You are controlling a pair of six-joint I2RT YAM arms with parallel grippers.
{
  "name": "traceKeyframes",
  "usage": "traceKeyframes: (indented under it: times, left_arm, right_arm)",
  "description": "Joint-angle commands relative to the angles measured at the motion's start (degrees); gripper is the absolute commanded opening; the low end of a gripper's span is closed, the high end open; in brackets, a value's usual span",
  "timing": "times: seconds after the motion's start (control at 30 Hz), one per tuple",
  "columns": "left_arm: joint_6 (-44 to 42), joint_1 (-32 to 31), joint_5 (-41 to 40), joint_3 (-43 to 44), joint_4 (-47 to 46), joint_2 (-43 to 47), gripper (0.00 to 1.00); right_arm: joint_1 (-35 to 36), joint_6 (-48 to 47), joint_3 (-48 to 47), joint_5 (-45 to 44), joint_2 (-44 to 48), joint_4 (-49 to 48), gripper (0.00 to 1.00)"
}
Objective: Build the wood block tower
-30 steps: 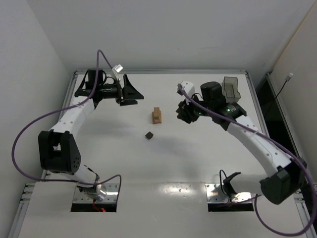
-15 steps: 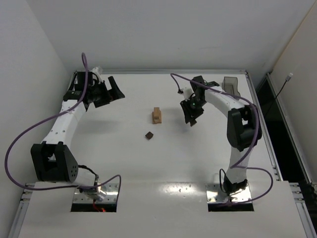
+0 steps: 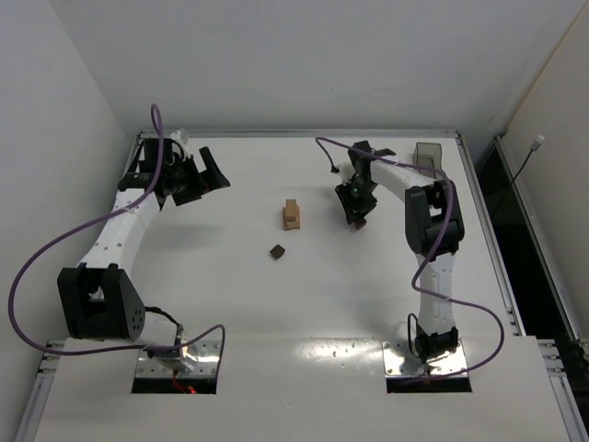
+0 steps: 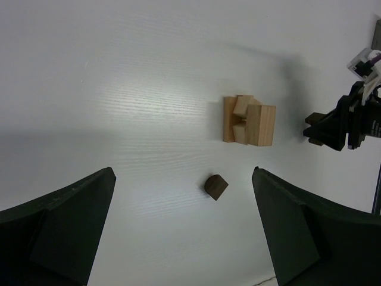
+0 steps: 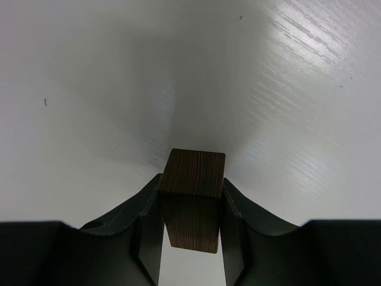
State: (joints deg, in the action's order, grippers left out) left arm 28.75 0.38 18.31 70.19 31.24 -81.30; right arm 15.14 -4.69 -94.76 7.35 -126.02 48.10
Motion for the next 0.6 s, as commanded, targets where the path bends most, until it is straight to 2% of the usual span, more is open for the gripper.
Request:
traceKeyframes:
  times: [0.0,0.03,0.1,0.23,0.47,0.5,0.57]
  left_arm:
    - [0.51,0.58,-0.64,0.12,-1.01,2.20,0.99]
    - [0.51,0.58,-0.64,-0.40,-1.01,2.20,0.99]
    - [1.13,0.58,-0.64,-0.41,-1.01,2.20,0.99]
    - [1.13,1.11,-0.64,-0.94,-1.54,2.20,0.99]
    - [1.66,1.11,-0.11,-0.94,-1.54,2.20,0.99]
    - [1.66,1.11,-0.11,-0.94,-1.54,2.72,0.99]
    - [1.66,1.11,-0.11,-0.94,-1.54,2.72,0.99]
  right_arm:
    - [0.33,0.82,-2.53,-1.99,-0.37,-0.28,0.01]
    - [0.33,0.82,-2.53,-2.78,-0.89,-0.81,0.07]
    - [0.33,0.82,-2.53,-3.48,-0.90,-0.81,0.10]
    - [0.33,1.35,-2.53,-3.49,-1.43,-1.33,0.24]
    - [0.33,1.88,-2.53,-2.87,-1.43,-1.34,0.51]
    - [-0.19,1.88,-2.53,-2.87,-1.43,-1.34,0.59]
    - [-0.19,1.88,-2.53,-3.39,-0.03,-1.86,0.64]
